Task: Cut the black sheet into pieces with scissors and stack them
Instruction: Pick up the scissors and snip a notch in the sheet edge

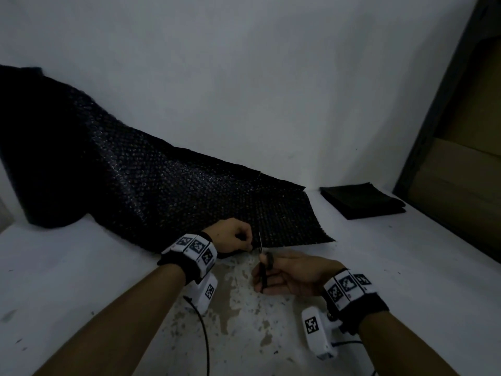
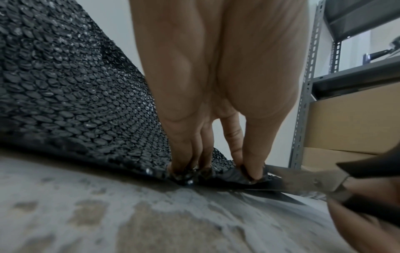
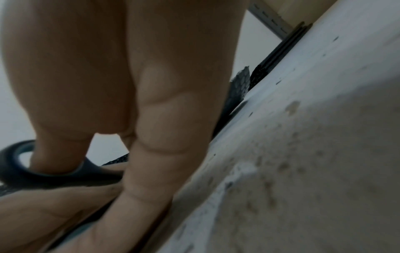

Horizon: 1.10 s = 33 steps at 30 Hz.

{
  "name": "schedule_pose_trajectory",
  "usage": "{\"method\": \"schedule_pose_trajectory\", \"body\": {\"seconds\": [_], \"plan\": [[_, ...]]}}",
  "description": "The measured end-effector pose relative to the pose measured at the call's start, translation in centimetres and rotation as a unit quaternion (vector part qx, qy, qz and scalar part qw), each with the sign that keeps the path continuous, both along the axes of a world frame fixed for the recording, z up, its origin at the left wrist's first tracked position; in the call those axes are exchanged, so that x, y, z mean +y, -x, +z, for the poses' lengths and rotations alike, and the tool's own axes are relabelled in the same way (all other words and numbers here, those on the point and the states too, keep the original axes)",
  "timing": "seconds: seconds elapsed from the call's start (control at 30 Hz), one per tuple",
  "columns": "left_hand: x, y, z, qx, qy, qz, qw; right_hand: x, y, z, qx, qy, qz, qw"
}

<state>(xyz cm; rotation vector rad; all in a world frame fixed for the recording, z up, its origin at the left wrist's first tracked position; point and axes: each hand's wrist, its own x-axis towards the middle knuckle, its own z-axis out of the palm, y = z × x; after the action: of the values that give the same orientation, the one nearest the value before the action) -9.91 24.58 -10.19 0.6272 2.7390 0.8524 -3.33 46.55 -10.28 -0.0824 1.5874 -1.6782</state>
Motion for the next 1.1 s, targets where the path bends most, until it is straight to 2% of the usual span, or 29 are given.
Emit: {"method": "schedule_pose_trajectory", "body": {"seconds": [0.43, 0.7, 1.1], "plan": [[-0.3, 0.1, -0.4, -0.021, -0.011, -0.016, 1.000, -0.1, -0.3, 0.2, 0.009, 0.002, -0.023, 1.000], [-0.5, 0.1, -0.6, -0.017, -0.017, -0.028, 0.999, -0.2, 0.1, 0.1, 0.019, -0.019, 0.005, 1.000], [-0.5, 0.2, -0.6, -0.014, -0.025, -0.030, 0.999, -0.7, 1.3, 0.4, 0.026, -0.029, 0.005, 0.999]]}}
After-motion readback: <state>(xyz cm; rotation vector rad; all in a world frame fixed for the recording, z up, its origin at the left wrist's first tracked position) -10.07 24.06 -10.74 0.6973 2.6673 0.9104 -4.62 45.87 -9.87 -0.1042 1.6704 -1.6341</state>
